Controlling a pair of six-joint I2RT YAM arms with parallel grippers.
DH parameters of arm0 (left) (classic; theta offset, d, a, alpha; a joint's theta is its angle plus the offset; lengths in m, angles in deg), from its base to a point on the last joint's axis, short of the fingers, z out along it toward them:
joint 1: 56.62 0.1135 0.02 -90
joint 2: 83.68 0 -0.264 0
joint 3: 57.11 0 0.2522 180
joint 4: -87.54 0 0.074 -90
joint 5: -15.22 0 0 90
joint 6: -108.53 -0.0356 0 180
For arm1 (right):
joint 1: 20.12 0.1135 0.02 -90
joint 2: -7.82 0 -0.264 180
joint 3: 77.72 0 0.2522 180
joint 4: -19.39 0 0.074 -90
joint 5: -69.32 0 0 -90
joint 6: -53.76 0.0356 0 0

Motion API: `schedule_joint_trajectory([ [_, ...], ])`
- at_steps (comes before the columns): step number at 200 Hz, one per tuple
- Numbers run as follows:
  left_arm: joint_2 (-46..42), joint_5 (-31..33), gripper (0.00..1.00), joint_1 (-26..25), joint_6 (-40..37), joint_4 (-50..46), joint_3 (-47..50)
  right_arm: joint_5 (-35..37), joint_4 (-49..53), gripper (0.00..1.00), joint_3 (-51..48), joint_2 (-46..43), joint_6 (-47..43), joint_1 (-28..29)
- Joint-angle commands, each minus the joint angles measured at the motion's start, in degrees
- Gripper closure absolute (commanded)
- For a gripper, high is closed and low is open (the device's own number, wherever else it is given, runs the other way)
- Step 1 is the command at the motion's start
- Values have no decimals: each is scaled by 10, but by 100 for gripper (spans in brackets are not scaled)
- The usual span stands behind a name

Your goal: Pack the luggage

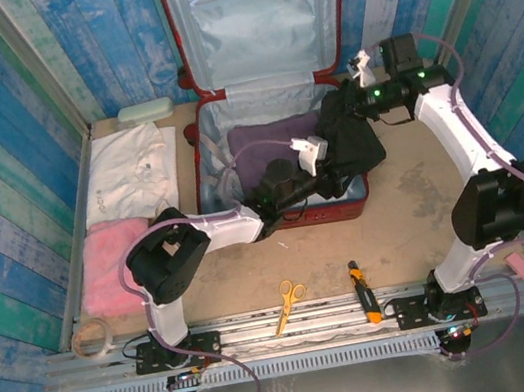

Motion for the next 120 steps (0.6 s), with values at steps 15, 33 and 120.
schedule_joint_trajectory([
  [15,12,123,17,-2,81,35,39,-34,-25,100,33,15,9,15],
  [33,-22,161,15,-1,78,53,89,-29,-23,99,40,18,7,15],
  [120,-57,68,8,-2,46,20,62,-23,-17,99,47,27,3,19],
])
